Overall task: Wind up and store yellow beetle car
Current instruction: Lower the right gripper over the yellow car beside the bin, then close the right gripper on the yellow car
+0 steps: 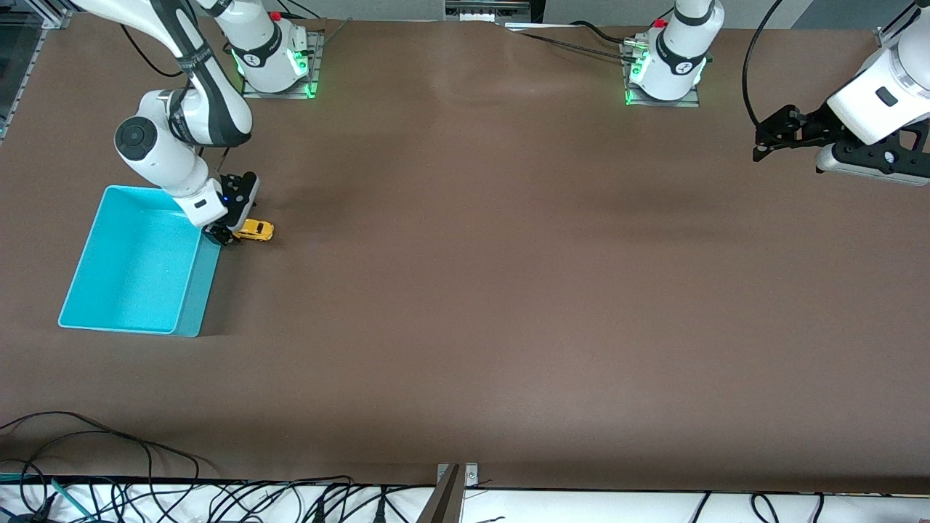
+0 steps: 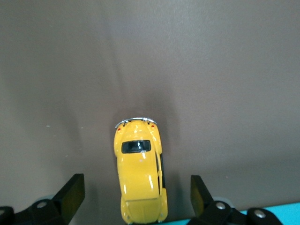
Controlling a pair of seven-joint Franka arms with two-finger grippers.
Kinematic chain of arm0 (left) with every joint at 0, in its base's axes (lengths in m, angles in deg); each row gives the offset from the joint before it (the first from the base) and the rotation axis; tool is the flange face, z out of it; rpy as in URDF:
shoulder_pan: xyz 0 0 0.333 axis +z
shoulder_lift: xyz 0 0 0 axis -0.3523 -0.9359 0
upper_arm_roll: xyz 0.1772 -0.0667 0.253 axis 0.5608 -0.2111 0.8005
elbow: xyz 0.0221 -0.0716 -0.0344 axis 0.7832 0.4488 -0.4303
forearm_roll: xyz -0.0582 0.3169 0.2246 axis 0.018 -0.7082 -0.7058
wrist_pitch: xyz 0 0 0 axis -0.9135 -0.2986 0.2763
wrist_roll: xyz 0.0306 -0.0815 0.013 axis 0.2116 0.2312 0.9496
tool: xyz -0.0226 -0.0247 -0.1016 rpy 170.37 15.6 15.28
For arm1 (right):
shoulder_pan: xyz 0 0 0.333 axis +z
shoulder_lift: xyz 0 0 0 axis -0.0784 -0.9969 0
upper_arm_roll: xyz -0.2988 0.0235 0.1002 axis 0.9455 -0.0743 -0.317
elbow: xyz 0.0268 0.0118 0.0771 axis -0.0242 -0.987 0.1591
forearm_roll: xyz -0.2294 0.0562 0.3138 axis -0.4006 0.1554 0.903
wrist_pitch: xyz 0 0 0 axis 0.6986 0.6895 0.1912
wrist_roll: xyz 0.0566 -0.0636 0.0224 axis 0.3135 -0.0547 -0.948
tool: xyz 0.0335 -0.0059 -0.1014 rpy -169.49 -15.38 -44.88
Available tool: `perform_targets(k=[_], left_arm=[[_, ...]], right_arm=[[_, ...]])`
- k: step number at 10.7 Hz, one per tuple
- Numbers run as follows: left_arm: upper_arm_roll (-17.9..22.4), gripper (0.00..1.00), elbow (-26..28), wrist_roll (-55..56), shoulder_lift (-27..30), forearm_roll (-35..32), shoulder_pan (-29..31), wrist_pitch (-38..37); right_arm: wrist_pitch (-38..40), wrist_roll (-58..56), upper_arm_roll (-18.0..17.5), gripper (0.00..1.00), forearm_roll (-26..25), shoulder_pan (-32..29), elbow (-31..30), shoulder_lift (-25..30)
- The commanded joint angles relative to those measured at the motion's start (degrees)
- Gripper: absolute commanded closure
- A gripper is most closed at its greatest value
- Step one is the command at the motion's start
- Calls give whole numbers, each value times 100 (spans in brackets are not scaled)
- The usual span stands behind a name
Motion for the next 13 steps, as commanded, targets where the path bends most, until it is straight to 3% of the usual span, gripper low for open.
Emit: perform_targets(k=[1, 4, 5, 8, 10, 11, 13], left_arm=[[25, 0, -133, 42, -65, -19, -26, -112], [34, 0, -133, 25, -65, -19, 1, -103], [34, 0, -133, 25, -73, -19, 9, -103], [34, 0, -133, 25, -73, -19, 1, -103], [34, 0, -133, 25, -73, -19, 9, -112], [34, 0, -133, 25, -73, -19, 9, -112], [34, 0, -133, 25, -73, -19, 1, -112]], right_arm=[[-492, -219, -37, 0, -19, -79, -105, -225], [-580, -229, -37, 0, -19, -79, -105, -270], [-659, -229, -37, 5, -19, -79, -122, -331], [-800, -394, -37, 49, -19, -88, -219, -331], [-800, -439, -37, 87, -19, -88, -219, -314], [-783, -474, -37, 100, -19, -88, -211, -288], [-652, -492, -37, 100, -19, -88, -193, -51]])
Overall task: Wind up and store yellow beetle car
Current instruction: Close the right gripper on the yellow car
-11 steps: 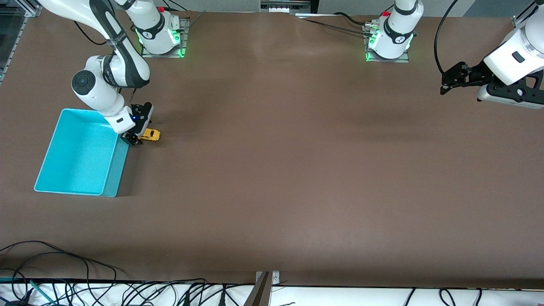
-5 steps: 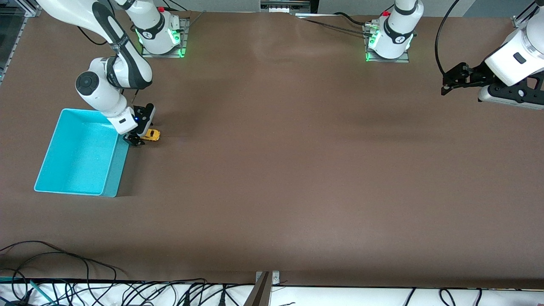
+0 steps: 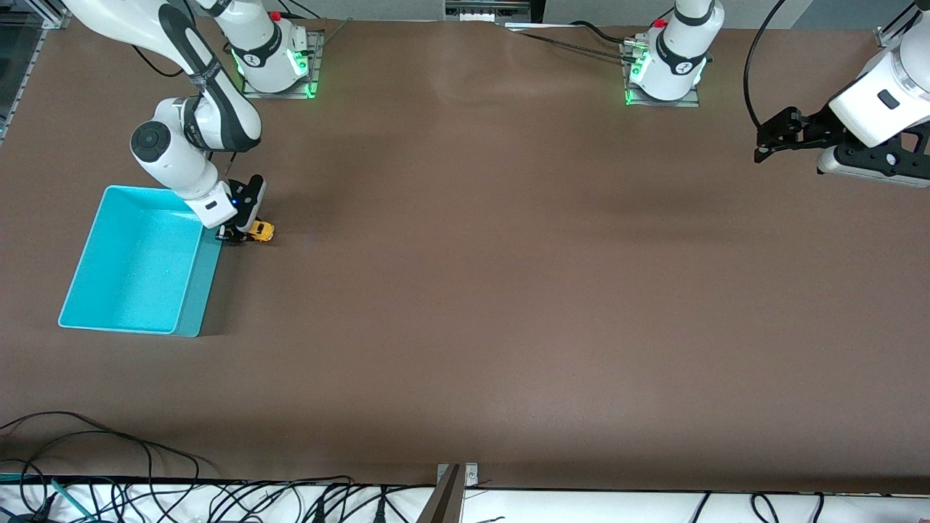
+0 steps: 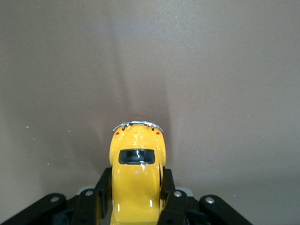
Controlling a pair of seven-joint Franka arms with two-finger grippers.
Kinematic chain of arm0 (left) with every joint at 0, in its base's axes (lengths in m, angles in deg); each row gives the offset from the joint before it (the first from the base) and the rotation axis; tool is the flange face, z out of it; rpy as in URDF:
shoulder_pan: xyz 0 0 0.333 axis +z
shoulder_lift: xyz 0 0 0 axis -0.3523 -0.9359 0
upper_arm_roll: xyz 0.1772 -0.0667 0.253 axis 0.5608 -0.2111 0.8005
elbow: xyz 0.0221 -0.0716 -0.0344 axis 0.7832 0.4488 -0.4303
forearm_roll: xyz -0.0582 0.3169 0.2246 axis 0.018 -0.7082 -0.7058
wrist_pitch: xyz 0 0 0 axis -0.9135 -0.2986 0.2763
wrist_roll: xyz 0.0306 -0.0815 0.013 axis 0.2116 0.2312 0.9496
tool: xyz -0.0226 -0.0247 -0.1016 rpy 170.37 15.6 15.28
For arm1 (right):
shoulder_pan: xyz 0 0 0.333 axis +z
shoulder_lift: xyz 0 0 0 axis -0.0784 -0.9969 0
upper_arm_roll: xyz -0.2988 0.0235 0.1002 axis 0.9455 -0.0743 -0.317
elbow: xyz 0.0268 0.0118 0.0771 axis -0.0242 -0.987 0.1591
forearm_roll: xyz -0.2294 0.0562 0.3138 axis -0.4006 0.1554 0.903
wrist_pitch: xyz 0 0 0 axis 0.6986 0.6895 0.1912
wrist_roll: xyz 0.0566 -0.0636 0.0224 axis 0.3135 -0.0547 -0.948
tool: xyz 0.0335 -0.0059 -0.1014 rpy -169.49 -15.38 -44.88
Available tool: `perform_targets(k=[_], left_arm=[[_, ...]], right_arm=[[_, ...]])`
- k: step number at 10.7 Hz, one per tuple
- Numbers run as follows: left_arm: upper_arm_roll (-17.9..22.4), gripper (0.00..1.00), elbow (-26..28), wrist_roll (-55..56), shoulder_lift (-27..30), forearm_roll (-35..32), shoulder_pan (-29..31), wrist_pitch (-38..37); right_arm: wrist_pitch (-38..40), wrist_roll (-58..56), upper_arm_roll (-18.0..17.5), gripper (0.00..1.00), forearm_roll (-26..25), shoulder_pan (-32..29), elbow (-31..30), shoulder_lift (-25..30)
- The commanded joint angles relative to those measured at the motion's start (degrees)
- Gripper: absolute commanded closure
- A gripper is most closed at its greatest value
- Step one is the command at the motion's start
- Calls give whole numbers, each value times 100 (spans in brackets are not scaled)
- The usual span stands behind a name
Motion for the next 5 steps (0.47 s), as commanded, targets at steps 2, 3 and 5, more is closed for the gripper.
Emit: perform_targets(k=[2, 3, 5], left_arm=[[14, 0, -133, 25, -55, -19, -1, -103], [14, 0, -133, 25, -55, -19, -1, -103], [14, 0, -133, 25, -55, -19, -10, -103]], right_arm=[[557, -143, -46, 100, -45, -86, 76, 572], [873, -143, -72, 100, -45, -95, 173, 687], [1497, -143, -133, 100, -45, -95, 454, 881]])
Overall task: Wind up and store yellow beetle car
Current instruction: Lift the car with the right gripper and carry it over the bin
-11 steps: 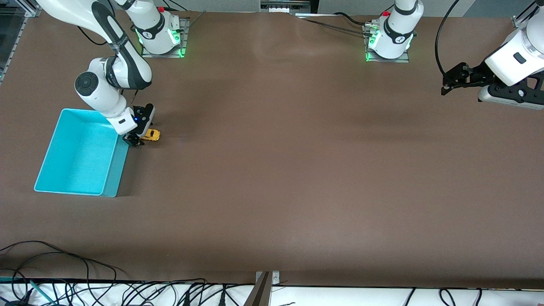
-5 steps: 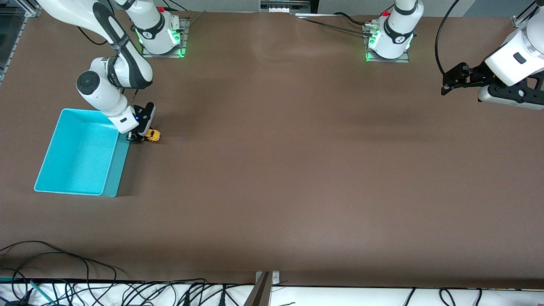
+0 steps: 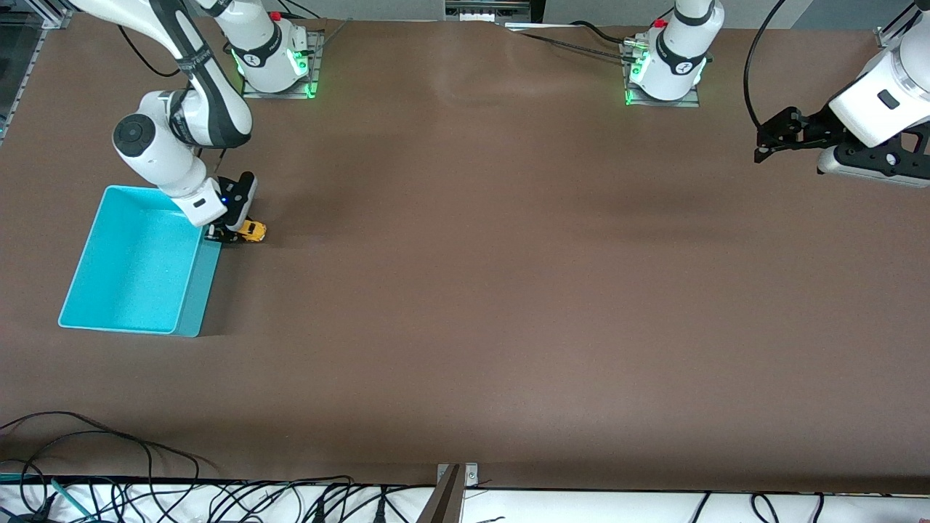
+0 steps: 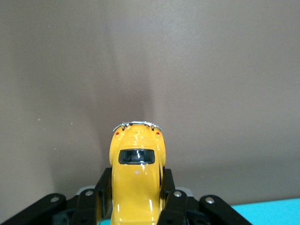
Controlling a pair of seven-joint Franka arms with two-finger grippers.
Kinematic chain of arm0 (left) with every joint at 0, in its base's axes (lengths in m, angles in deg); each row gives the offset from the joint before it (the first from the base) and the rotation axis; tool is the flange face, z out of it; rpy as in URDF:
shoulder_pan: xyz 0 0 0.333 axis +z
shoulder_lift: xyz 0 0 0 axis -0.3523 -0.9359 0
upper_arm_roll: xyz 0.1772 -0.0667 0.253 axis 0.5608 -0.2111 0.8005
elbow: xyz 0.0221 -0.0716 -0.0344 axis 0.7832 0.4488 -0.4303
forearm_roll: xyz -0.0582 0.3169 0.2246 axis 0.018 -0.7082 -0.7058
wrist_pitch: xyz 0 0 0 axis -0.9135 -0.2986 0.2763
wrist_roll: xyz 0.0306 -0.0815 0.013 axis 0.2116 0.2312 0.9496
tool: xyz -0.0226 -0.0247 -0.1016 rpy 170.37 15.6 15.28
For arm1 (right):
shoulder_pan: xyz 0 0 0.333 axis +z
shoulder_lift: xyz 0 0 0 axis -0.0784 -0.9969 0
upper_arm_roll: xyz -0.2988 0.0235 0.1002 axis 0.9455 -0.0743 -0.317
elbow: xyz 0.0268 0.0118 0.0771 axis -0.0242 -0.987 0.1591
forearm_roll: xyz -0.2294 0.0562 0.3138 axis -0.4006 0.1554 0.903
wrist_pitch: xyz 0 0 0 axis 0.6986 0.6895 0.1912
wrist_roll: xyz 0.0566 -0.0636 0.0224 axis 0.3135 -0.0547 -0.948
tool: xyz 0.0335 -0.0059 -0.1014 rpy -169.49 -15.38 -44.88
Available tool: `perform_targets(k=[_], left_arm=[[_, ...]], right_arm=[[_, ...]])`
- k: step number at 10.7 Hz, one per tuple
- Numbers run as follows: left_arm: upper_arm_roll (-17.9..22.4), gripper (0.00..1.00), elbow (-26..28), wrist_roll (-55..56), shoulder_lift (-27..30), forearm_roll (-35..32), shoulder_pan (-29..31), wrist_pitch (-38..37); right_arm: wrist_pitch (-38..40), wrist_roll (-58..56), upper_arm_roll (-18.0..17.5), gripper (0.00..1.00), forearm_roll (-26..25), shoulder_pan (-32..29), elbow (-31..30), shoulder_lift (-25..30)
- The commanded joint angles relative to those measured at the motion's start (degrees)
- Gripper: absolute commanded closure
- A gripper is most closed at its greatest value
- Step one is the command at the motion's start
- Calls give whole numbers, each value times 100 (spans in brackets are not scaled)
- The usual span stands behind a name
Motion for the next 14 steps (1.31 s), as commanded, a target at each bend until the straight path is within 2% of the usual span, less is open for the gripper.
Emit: perform_targets(k=[1, 4, 6, 9, 11, 14], left_arm=[[14, 0, -142, 25, -55, -19, -10, -112], [5, 0, -150, 33, -55, -19, -27, -103], [-4, 0, -150, 33, -55, -19, -36, -103], [-4, 0, -150, 33, -55, -19, -27, -103], [-4, 0, -150, 33, -55, -19, -27, -112], [-4, 0, -150, 33, -55, -19, -27, -103]], right_arm=[[827, -88, -203, 100, -36, -93, 327, 330], [1811, -114, -353, 100, -36, -93, 907, 533], [2296, -892, -362, 100, -10, -93, 1294, 586], [2579, -2193, -240, 100, -1, -452, 1533, 595], [2571, -3098, 120, 100, -1, -620, 1559, 499], [2571, -4190, 165, 100, -1, -1155, 1743, 131]])
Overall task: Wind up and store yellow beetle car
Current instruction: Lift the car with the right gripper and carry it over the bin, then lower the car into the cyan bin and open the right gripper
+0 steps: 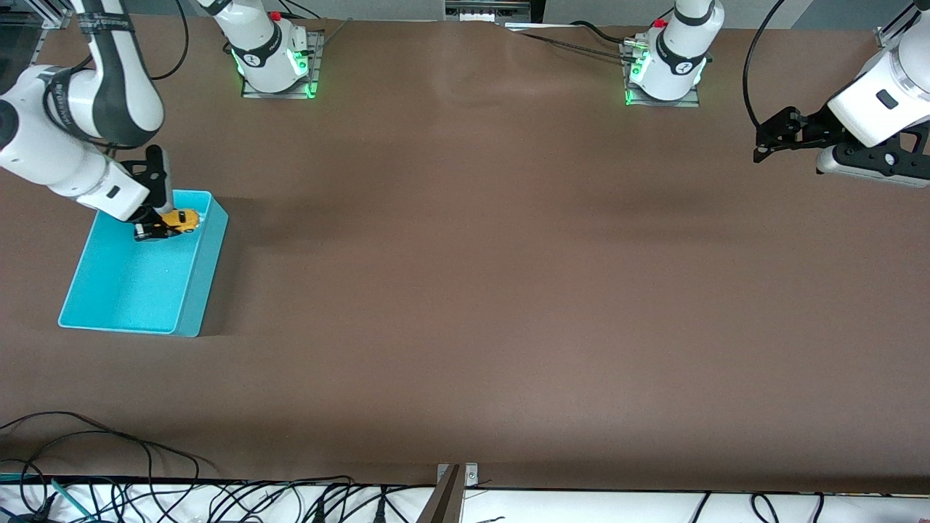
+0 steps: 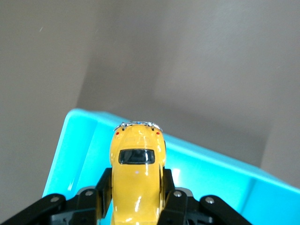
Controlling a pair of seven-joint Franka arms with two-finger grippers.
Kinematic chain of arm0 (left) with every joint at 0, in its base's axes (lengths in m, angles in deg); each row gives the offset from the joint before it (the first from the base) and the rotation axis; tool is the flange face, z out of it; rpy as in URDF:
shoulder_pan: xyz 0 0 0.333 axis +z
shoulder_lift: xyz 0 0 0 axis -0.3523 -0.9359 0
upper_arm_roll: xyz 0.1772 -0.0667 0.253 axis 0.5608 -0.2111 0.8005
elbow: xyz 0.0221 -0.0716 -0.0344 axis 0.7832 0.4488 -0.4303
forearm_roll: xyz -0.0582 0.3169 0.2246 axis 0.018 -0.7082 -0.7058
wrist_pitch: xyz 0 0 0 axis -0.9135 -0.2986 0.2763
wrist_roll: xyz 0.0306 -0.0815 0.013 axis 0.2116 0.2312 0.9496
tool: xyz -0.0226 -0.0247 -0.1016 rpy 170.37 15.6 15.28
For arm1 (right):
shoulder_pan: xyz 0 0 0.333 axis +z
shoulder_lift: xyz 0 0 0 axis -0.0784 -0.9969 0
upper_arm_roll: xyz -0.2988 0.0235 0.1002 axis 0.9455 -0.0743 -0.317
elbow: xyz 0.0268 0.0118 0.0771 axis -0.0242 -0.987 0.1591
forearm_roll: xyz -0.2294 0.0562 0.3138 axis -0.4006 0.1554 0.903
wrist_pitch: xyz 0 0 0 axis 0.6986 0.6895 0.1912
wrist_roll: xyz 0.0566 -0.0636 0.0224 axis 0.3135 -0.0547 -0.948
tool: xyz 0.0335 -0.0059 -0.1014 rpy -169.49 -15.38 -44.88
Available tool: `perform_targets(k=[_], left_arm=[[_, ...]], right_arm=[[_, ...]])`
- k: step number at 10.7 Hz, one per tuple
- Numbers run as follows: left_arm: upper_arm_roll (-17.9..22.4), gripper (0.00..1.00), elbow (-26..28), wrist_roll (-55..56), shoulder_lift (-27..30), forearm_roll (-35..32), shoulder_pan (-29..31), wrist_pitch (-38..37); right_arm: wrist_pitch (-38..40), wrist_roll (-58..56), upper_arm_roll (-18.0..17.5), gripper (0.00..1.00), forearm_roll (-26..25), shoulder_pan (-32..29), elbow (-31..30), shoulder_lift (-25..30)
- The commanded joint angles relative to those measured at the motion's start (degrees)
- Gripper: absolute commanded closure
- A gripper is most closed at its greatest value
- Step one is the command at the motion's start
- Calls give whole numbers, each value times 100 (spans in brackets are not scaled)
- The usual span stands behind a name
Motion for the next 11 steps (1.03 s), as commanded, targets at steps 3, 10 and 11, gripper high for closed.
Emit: perform_targets(k=[3, 10, 11], left_arm=[[3, 0, -150, 33, -55, -19, -21, -103], [3, 0, -150, 33, -55, -28, -30, -103], [3, 0, -141, 33, -55, -19, -21, -103]], right_arm=[[105, -1091, -49, 100, -8, -629, 465, -769], [-833, -2128, -66, 100, 1, -1262, 545, -1894], [-862, -2147, -66, 100, 10, -1324, 545, -1974]])
